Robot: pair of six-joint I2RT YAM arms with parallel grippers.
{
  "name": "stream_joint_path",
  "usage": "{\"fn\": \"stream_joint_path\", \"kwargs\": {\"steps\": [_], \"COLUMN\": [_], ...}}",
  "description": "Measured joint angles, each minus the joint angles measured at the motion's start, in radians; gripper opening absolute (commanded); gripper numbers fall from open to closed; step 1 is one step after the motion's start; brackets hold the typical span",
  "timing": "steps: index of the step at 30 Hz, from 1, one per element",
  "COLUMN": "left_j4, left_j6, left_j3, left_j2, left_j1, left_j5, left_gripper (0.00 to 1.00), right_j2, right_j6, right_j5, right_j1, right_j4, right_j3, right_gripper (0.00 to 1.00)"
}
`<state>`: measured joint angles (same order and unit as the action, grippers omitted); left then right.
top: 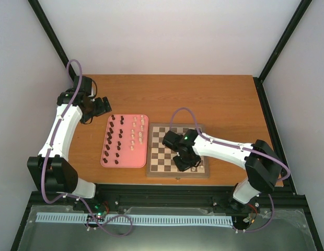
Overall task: Set up the chess pieces on the board
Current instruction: Place the chess piece on the chessboard.
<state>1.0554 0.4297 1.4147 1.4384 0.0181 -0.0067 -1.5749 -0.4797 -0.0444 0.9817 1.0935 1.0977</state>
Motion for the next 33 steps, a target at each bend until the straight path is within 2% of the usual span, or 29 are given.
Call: {"fn": "stream_joint_path", "kwargs": {"steps": [20, 26, 33], "left_j4": [0.0, -0.001, -0.001], "left_j6": [0.0, 0.0, 0.0], "left_j3": [0.0, 0.0, 0.0], "left_j2": [0.013, 0.018, 0.018], "left_j1": [0.0, 0.0, 0.0], "left_j5": [0.0, 0.002, 0.003], "left_gripper": [1.0, 1.0, 1.0], "right_j2": [0.0, 0.0, 0.0], "right_j6": [-0.008, -0.016, -0.014], "right_j5": [0.003, 0.003, -0.001], "right_j1": [0.0, 0.0, 0.0], "right_j4": [-0.038, -0.04, -0.039], "right_j3": [-0.034, -0.037, -0.039], "right_gripper": [0.12, 0.26, 0.31]}}
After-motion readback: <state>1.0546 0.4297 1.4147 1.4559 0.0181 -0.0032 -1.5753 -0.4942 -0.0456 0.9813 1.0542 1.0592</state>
